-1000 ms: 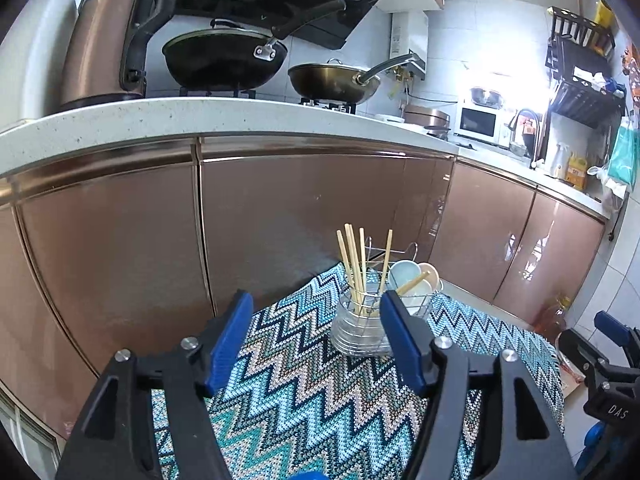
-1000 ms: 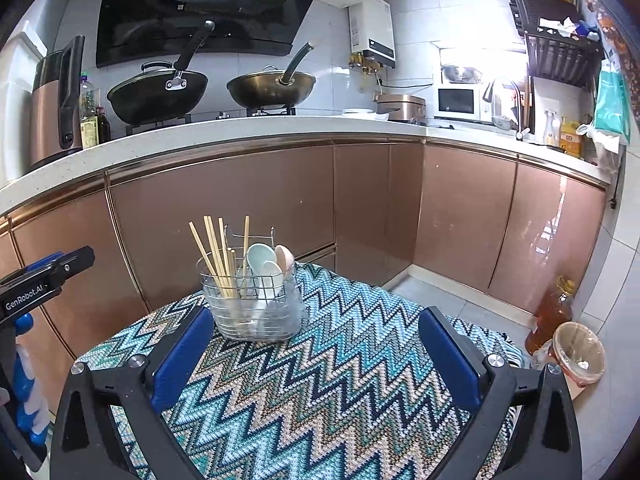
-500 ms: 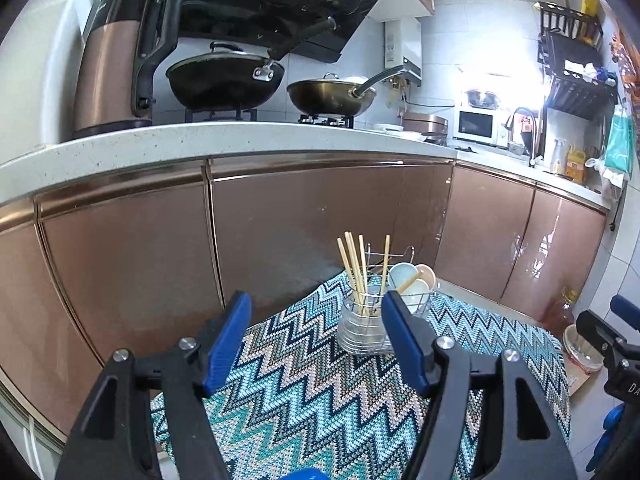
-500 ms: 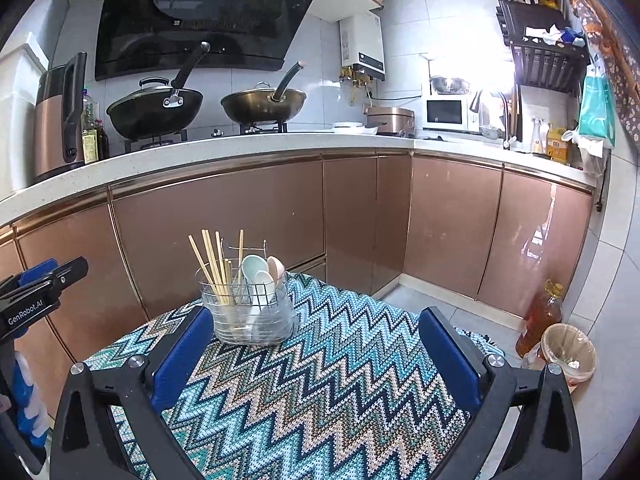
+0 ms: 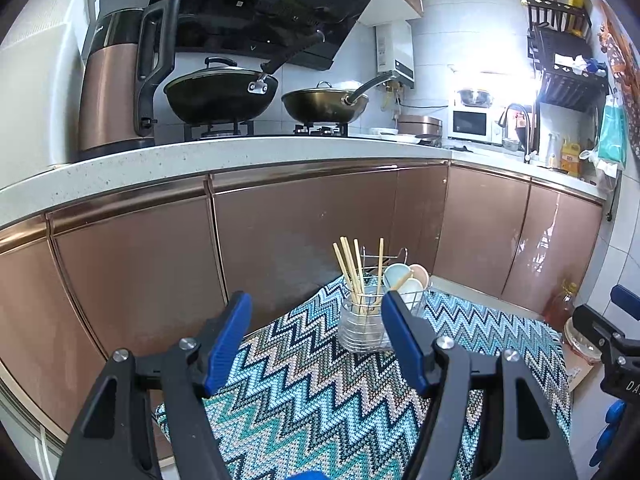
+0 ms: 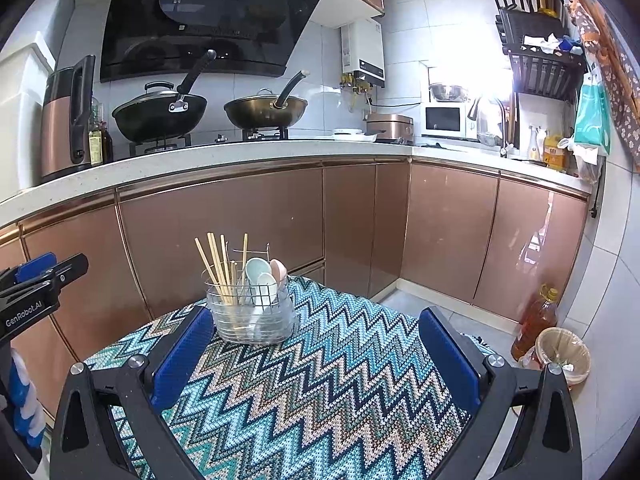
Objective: Organize utensils
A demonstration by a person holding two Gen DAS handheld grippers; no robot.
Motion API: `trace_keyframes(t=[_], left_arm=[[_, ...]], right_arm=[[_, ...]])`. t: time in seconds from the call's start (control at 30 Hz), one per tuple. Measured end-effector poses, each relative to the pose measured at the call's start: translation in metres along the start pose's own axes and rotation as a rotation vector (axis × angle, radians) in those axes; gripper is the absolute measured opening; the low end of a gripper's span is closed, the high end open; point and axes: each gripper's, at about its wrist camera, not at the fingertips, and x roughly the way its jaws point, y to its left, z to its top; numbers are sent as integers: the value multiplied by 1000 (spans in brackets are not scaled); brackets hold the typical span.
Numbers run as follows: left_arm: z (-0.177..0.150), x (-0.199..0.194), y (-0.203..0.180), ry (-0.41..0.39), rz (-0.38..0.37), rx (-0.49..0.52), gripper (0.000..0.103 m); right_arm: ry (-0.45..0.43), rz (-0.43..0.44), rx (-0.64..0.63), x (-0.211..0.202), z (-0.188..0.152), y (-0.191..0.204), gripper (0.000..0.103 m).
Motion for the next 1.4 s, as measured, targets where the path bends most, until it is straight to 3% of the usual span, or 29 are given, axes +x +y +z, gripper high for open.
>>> trace_keyframes(t=[0.7,1.4], left_arm=[[3,-12,-6,-35,1,23,71],[-3,-1,1,-10,16,20,71]], right_arm=[[-11,-26,-10,-12,-1,3,103],[-4,-59,-17,-9,-4,3,103]])
